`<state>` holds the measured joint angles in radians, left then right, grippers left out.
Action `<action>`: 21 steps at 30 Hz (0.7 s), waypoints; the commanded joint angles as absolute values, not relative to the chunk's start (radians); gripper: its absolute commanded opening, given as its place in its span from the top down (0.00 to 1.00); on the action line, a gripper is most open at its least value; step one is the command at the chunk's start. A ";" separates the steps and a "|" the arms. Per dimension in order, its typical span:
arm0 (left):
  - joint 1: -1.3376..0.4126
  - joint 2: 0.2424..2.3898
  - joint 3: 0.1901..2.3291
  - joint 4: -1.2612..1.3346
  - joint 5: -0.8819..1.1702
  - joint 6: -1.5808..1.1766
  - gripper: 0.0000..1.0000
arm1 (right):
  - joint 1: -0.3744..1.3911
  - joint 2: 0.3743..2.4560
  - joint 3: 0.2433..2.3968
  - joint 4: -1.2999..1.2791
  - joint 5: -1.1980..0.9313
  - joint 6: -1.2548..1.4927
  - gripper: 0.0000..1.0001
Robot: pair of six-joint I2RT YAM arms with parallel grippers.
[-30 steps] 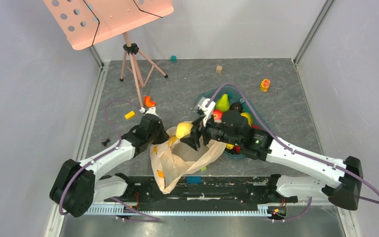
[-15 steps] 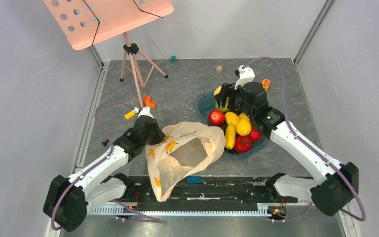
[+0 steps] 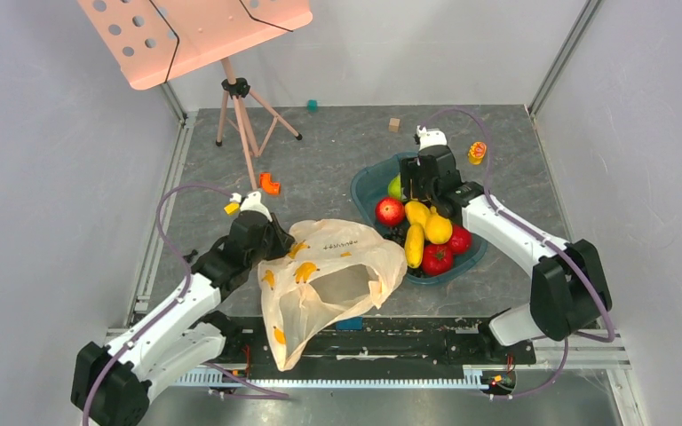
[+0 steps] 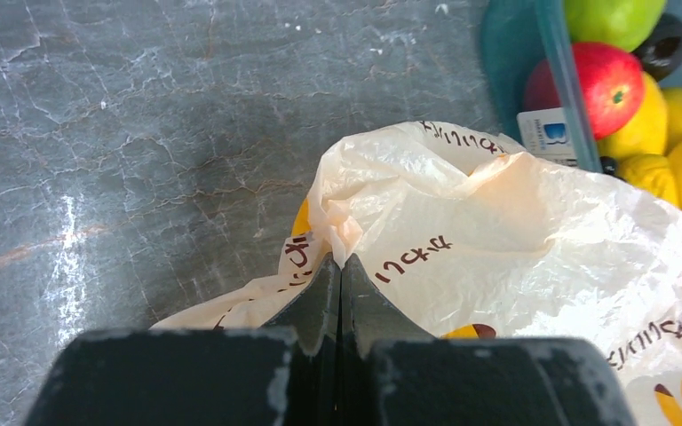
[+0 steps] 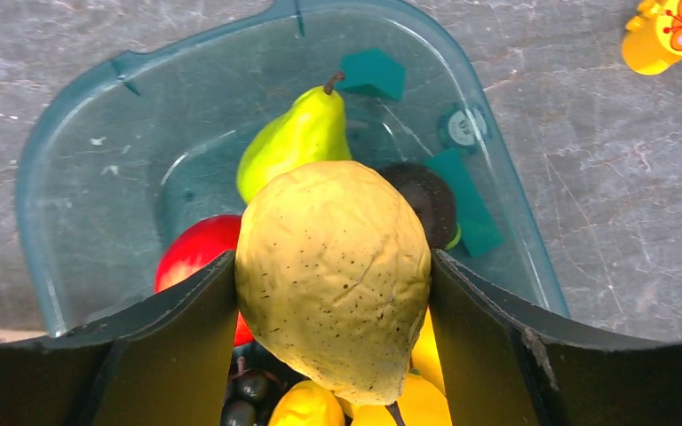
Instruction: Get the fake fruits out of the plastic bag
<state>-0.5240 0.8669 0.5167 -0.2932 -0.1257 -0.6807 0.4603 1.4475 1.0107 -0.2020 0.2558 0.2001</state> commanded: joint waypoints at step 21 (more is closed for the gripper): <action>-0.526 0.696 0.780 -0.353 -0.037 -0.596 0.98 | 0.425 1.499 1.002 -0.156 0.357 0.137 0.19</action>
<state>-0.5243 0.6773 0.7597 -0.3462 -0.0326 -0.6434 0.4290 1.4899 1.0000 -0.1963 0.3458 0.1516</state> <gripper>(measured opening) 0.025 0.782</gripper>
